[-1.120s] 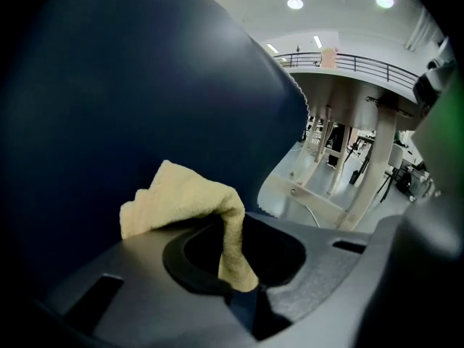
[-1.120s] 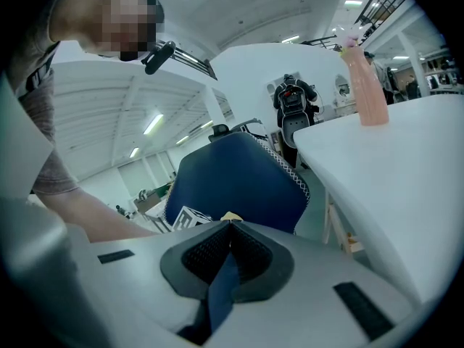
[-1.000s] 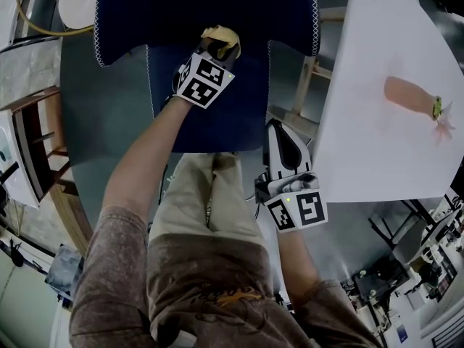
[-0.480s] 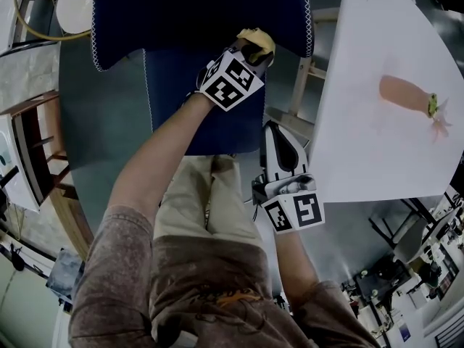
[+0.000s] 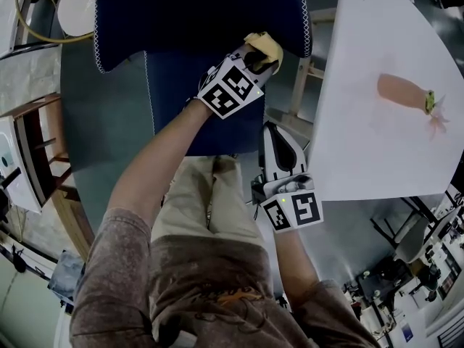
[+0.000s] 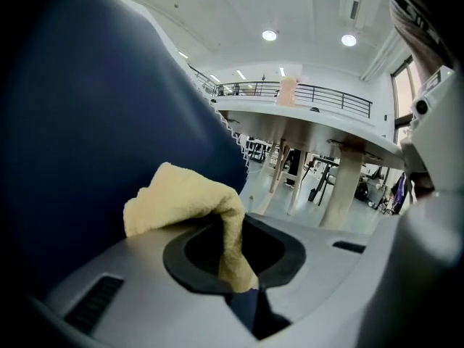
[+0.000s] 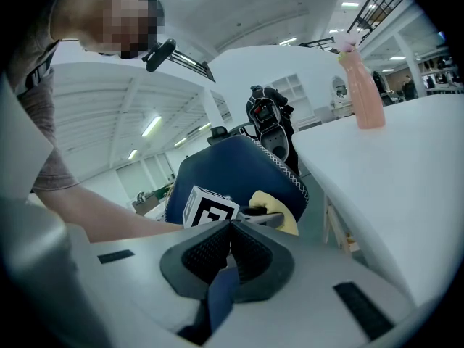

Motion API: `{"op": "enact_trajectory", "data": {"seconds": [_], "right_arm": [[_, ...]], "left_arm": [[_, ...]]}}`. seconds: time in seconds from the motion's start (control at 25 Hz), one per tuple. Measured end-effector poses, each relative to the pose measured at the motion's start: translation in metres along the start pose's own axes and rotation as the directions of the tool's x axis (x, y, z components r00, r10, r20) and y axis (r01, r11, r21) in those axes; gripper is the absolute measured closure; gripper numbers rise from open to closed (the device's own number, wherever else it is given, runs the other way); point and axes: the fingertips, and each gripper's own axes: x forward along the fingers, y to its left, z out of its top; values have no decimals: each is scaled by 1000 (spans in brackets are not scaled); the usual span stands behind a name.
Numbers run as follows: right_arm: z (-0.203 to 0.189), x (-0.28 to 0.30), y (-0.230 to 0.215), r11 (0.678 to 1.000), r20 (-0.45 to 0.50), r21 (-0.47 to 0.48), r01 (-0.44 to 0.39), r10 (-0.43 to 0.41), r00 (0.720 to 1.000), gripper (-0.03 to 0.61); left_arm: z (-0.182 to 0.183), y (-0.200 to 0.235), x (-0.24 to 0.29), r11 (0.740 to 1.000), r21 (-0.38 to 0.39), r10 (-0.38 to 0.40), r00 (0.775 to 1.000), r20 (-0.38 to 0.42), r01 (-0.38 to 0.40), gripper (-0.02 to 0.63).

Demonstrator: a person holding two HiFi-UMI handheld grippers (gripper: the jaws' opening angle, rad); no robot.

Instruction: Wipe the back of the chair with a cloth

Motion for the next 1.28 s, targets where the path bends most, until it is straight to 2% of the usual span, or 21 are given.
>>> {"op": "enact_trajectory", "data": {"seconds": [0.28, 0.48, 0.76, 0.88, 1.04, 1.28], "right_arm": [[14, -5, 14, 1000, 0, -9, -24, 24, 1000, 552], [32, -13, 26, 999, -5, -25, -43, 43, 999, 552], [80, -35, 54, 994, -2, -82, -70, 70, 998, 552], [98, -50, 69, 990, -2, -113, -88, 88, 996, 552], [116, -70, 88, 981, -9, -149, -120, 120, 993, 552], [154, -109, 112, 967, 38, -199, -158, 168, 985, 552]], "left_arm": [[11, 16, -58, 997, 0, 81, 997, 6, -81, 561], [36, 18, -115, 989, -21, 145, 989, 9, -145, 561], [102, -4, -210, 969, 5, 247, 967, 61, -248, 561], [131, -24, -245, 961, 13, 274, 957, 101, -276, 561], [170, -47, -285, 952, -17, 305, 938, 163, -306, 561], [224, -90, -333, 940, -9, 335, 915, 224, -342, 561]]}}
